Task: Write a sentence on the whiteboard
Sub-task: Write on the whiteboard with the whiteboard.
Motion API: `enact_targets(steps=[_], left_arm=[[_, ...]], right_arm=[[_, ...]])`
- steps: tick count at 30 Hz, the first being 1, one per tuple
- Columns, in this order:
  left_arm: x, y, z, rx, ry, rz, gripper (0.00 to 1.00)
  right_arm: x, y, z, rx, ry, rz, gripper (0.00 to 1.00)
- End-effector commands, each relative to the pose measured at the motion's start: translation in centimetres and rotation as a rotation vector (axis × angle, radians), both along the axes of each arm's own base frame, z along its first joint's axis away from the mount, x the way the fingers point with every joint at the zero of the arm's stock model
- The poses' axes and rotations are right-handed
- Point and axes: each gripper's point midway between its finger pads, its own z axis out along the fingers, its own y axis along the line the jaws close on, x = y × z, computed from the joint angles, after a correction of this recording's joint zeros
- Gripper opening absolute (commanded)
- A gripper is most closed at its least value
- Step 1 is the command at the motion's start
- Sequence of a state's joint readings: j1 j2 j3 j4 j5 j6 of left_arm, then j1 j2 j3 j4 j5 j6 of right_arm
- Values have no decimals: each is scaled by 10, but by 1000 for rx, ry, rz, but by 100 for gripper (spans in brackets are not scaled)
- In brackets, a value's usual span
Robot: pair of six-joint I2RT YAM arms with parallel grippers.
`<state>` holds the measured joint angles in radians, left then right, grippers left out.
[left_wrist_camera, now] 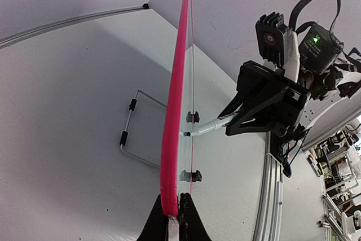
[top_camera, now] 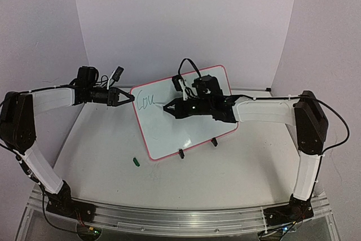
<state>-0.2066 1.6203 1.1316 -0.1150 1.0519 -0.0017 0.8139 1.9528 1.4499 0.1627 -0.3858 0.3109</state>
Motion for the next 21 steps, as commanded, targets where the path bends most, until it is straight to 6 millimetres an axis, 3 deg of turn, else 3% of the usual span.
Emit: enact_targets(steps=[1,9,21], left_arm=[[-7,-7,10,14,-82,-39,0],[-7,-6,10,14,-83,-38,0],[-7,-7,9,15,-79,-39,0]], right_arm=[[7,-18,20,-14,-53,-72,0],[-3,-17,61,74,-101,-27,0],[13,-2,57,80,-95,-39,0]])
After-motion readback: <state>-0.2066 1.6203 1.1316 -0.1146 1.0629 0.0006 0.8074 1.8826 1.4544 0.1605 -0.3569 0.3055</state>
